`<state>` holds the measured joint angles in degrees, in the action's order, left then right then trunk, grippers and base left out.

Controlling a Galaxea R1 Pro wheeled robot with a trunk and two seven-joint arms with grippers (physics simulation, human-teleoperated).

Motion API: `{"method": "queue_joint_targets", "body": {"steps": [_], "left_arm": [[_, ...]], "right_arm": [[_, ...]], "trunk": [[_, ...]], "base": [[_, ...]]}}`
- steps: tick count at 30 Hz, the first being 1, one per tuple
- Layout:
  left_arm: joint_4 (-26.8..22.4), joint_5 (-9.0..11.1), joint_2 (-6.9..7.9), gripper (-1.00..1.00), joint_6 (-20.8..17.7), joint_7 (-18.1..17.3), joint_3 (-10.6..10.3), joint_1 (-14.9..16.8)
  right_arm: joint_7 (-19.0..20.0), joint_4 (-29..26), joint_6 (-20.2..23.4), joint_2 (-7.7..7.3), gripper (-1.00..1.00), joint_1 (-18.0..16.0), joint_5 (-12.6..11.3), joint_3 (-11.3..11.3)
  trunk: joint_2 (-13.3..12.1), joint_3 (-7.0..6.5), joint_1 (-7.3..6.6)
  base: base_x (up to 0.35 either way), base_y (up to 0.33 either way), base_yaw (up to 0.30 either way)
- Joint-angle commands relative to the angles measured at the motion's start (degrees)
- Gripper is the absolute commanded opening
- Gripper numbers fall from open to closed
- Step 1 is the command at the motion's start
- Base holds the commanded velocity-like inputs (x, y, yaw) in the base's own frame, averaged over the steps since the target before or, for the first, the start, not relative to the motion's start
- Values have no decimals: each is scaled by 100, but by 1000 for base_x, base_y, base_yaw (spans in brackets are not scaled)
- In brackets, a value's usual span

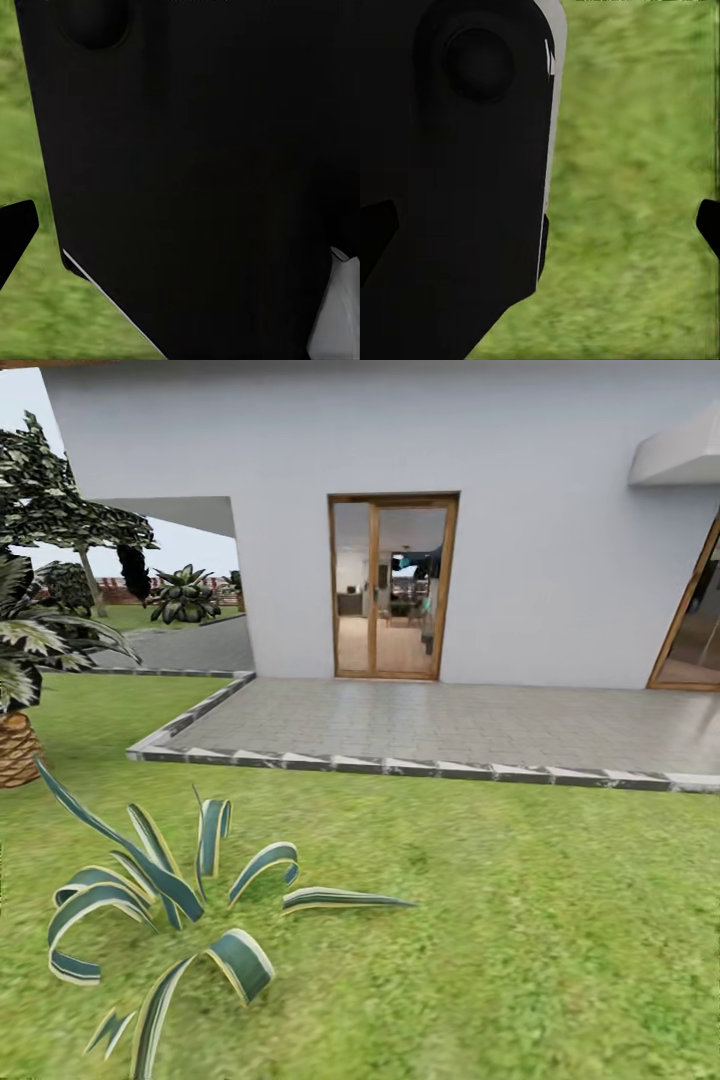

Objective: Take the three Easter eggs out of the wicker basket on the lawn in the garden, then place them on the lawn next to a single tree (choose any tree) so that all three eggs are next to the same tree and none are left in the basket.

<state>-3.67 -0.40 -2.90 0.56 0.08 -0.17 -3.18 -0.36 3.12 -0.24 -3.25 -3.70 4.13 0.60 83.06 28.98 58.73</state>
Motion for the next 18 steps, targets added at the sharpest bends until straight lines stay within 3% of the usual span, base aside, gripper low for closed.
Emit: {"method": "queue_joint_targets", "body": {"steps": [1,13,18], "left_arm": [[-11,-4,0,100,6,1,-1,-4],[-11,-4,4,100,6,1,-4,-4],[-11,-4,7,100,6,1,-4,-4]], "right_arm": [[-2,13,-2,0,100,-8,44,3],[-5,13,-2,0,100,-8,44,2],[-1,13,-4,-3,100,-8,43,3]], "trunk": [[2,4,0],[2,4,0],[2,4,0]], "base": [[0,-339,154],[40,-339,237],[131,-335,97]]}}
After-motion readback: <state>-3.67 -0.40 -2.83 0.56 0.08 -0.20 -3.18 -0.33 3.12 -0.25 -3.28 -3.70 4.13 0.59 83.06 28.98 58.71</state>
